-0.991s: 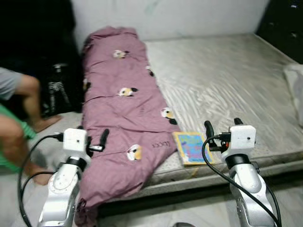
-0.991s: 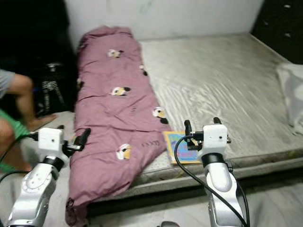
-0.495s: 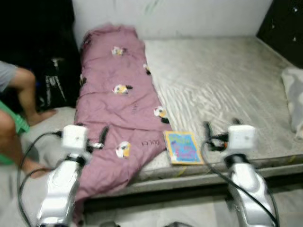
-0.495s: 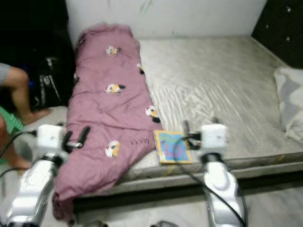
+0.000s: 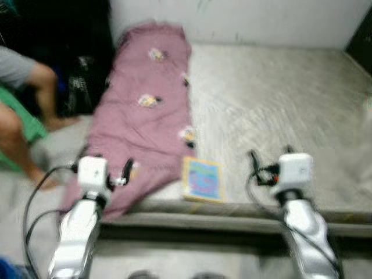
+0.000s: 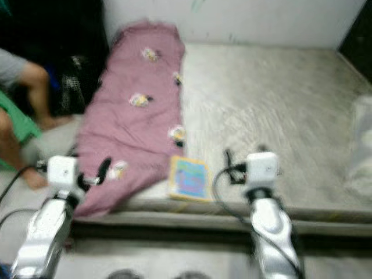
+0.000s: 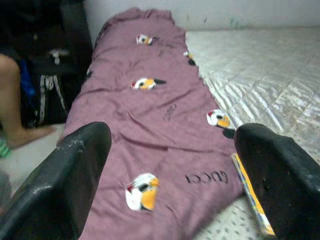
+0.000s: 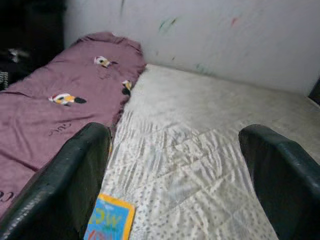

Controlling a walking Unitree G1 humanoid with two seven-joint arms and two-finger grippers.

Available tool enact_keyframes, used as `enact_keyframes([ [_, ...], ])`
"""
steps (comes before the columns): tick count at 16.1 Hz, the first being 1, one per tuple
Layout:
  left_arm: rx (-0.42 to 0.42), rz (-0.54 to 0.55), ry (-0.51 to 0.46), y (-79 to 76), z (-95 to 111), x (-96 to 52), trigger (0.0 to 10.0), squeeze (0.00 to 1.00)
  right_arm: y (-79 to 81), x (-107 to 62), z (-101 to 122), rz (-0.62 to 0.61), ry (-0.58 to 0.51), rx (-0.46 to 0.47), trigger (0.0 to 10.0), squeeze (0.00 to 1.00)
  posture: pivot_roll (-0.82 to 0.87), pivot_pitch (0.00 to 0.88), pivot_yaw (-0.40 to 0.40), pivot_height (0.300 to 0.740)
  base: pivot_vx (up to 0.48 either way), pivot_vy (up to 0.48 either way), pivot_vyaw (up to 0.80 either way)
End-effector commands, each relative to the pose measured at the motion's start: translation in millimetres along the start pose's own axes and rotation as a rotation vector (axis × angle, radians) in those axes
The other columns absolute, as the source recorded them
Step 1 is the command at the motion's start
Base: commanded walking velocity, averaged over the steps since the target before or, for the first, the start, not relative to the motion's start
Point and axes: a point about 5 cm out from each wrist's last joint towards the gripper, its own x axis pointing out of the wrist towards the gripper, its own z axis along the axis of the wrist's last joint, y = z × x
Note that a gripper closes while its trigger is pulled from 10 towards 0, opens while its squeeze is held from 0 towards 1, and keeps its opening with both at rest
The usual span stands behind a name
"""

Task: Clean up the room

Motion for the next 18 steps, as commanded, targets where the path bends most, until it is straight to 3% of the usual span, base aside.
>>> enact_keyframes([
  [1,0.008,0.042,-0.026,2.7,4,-4.7,10.0,0.00,2.3,6.8,0,0.040,0.005,0.003,10.0,0.00,-0.01,0.017,-0.080,0.740,0.000,0.000,0.00],
  [7,0.029,0.087,-0.050,-0.1,7,-11.5,10.0,0.00,15.5,25.8,3,0.127,-0.004,0.008,10.0,0.00,0.04,0.016,-0.120,0.740,0.000,0.000,0.00],
  [14,0.048,0.041,-0.049,-6.2,8,2.8,10.0,0.00,7.8,18.4,-5,0.081,0.004,0.002,10.0,0.00,-0.02,0.007,-0.060,0.740,0.000,0.000,0.00],
  [17,0.058,-0.020,-0.047,-15.0,9,8.9,10.0,0.00,3.9,19.0,-2,0.028,-0.016,0.006,10.0,0.00,-0.06,0.004,-0.013,0.740,0.000,0.000,0.00],
  [18,0.063,-0.065,-0.048,-20.2,11,17.0,10.0,0.00,2.0,14.7,-2,-0.003,-0.020,0.006,10.0,0.00,-0.09,0.004,0.014,0.740,0.000,0.000,0.00],
])
